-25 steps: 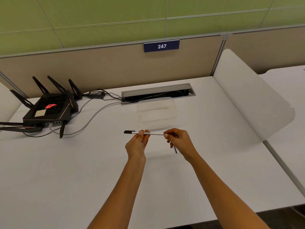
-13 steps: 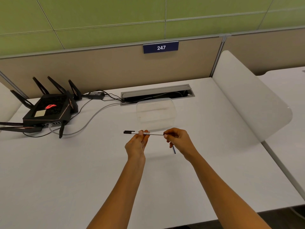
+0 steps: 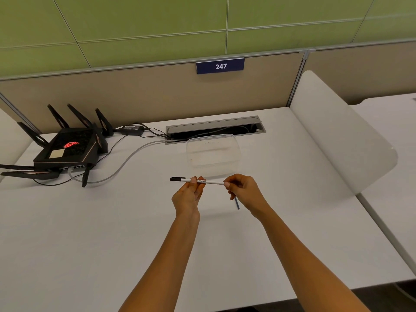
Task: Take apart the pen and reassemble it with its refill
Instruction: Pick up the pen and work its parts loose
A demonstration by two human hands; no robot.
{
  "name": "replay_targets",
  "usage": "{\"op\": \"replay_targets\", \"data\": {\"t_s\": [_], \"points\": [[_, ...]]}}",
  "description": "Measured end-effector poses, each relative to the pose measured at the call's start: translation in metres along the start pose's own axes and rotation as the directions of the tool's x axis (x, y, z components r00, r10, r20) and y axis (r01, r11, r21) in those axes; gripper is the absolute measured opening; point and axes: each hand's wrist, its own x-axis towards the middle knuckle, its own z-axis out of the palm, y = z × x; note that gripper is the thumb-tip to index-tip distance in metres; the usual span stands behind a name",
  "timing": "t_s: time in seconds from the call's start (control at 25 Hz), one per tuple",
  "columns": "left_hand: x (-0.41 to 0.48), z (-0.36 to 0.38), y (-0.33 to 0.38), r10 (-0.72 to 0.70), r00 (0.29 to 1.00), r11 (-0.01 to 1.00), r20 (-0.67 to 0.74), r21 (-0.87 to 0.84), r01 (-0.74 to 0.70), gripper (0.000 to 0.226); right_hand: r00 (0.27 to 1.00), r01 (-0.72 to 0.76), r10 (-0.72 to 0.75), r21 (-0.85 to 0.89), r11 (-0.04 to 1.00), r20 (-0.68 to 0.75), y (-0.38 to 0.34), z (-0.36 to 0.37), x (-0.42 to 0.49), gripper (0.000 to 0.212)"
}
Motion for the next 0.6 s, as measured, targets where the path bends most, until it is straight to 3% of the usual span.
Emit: {"op": "replay_targets", "data": {"t_s": [0.12,0.32,0.6], "points": [[-0.0005,0.0009,-0.0001,-0.003,1.0,1.0,0.001,-0.014,0.003,0.018,1.0,0.004,-0.002,0.062,0.998,-0.02,-0.0006,-0.0006,-0.0009,0.007],[0.0006,0.0009,0.0024,0.006,1.0,0.999,0.014,-0.038,-0.006,0.015,0.999,-0.037,0.038,0.091,0.995,-0.011,-0.004,0.0,-0.0023,0.034],[-0.0006,0.0023,0.0035,0.005,1.0,0.999,-0.003,-0.041,-0.005,0.017,1.0,0.005,-0.004,0.101,0.995,-0.011,-0.0027,-0.0019,0.0033,0.011]]}}
